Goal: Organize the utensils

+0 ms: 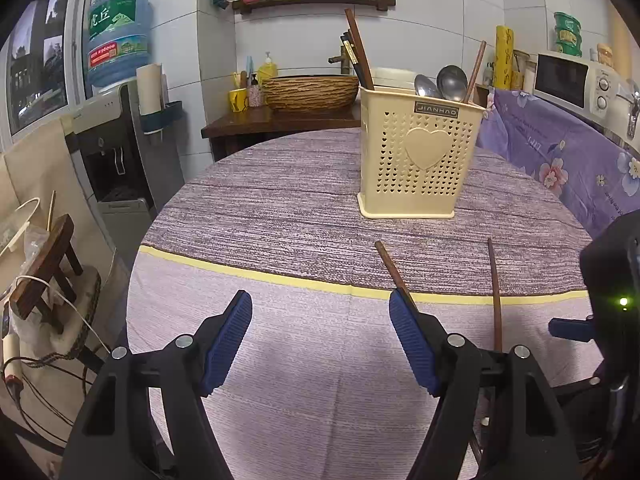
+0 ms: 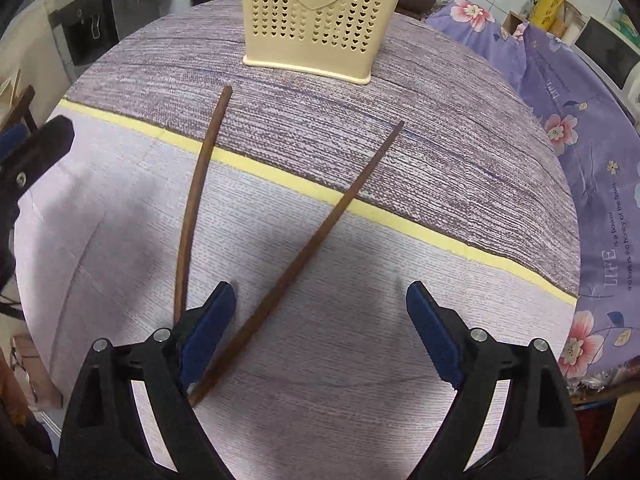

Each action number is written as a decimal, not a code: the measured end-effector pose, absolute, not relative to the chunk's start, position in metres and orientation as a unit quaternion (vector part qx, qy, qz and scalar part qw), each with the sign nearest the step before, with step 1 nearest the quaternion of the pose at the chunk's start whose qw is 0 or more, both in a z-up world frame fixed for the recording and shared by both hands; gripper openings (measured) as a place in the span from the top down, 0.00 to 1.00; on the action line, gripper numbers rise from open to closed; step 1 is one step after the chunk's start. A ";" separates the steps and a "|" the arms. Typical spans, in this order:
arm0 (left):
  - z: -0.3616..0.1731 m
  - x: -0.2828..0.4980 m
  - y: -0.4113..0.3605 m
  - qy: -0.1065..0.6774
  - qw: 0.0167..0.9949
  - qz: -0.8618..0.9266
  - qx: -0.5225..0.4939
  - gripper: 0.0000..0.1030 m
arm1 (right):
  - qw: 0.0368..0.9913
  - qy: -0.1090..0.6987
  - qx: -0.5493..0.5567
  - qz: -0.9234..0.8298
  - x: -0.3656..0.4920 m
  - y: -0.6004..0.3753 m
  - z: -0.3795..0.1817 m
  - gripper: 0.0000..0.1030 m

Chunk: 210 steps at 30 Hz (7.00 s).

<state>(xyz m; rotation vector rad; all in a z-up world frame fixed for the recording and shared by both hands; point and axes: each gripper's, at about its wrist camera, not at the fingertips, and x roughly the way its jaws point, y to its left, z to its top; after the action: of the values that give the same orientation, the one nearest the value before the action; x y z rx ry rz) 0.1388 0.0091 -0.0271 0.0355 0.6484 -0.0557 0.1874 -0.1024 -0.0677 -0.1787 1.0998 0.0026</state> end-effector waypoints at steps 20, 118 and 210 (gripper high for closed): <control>-0.049 0.158 -0.014 0.390 0.914 -0.109 -0.023 0.46 | 0.892 0.447 0.035 0.062 0.194 -0.178 -0.045 0.23; 0.204 0.271 -0.051 0.138 0.984 -0.112 -0.024 0.92 | 0.983 0.132 0.044 0.120 0.302 -0.173 0.251 0.94; -0.022 -0.020 0.025 0.131 0.988 -0.078 -0.004 0.05 | 0.990 0.126 0.006 0.062 -0.010 -0.169 -0.013 0.05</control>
<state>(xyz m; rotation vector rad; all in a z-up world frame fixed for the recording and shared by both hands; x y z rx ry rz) -0.0203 0.0252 -0.0221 -0.0081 0.2627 -0.1574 -0.0098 -0.1685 -0.0132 0.0129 0.2530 0.1235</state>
